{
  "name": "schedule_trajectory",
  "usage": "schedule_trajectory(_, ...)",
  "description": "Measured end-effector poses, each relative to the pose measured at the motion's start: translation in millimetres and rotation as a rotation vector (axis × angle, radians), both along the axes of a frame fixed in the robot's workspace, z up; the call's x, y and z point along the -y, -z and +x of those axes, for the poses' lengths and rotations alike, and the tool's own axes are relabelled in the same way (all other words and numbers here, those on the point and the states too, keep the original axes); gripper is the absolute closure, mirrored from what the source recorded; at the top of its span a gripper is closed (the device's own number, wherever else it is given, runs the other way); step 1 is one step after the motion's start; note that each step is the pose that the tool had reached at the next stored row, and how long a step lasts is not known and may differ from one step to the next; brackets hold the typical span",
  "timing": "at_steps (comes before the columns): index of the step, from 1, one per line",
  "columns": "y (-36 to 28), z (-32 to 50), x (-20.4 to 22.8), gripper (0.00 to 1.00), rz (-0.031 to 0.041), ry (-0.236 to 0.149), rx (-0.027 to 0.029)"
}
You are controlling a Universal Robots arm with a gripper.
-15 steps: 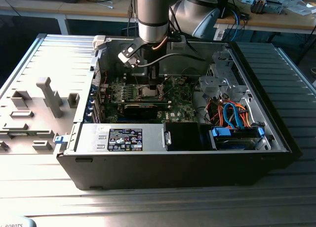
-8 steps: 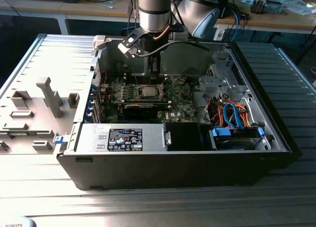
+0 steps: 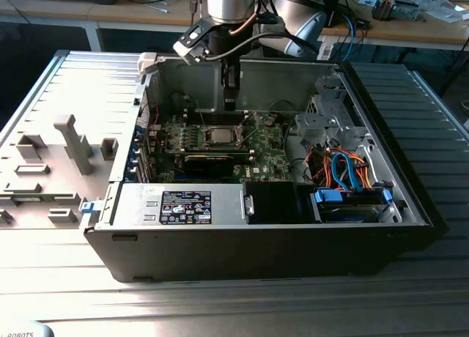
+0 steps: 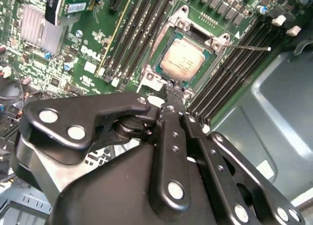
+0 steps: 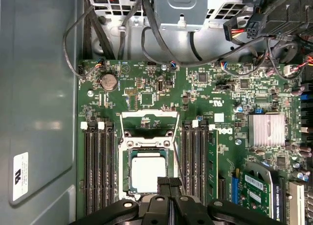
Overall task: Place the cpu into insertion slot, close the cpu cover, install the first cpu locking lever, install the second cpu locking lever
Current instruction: 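Place the cpu into insertion slot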
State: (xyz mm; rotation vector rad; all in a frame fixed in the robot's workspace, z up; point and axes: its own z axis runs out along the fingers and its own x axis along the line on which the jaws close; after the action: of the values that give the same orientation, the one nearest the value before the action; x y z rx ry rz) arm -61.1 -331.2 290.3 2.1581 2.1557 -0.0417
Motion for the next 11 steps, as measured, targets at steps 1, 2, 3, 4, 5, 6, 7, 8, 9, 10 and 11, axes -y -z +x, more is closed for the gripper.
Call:
schedule_trajectory(1, 0.0, 0.0, 0.0, 0.89, 0.0001, 0.000, 0.0000)
schedule_trajectory(2, 0.0, 0.1, 0.0, 0.89, 0.0001, 0.000, -0.0001)
schedule_trajectory(3, 0.0, 0.1, 0.0, 0.89, 0.0000, 0.000, -0.0002)
schedule_trajectory(4, 0.0, 0.0, 0.0, 0.89, -0.0001, 0.000, -0.0003)
schedule_trajectory(5, 0.0, 0.0, 0.0, 0.89, 0.0000, 0.000, -0.0003)
schedule_trajectory(6, -0.1, 0.1, 0.0, 0.89, -0.0001, 0.000, -0.0004)
schedule_trajectory(7, -0.1, 0.1, 0.0, 0.89, -0.0001, 0.000, -0.0004)
schedule_trajectory(8, -0.1, 0.1, 0.0, 0.89, -0.0001, 0.000, -0.0004)
schedule_trajectory(9, 0.0, 0.1, 0.0, 0.89, -0.0001, 0.000, -0.0004)
schedule_trajectory(10, -0.1, 0.0, 0.0, 0.89, 0.0000, 0.000, -0.0005)
schedule_trajectory(11, -0.1, 0.1, 0.0, 0.89, -0.0001, 0.000, -0.0005)
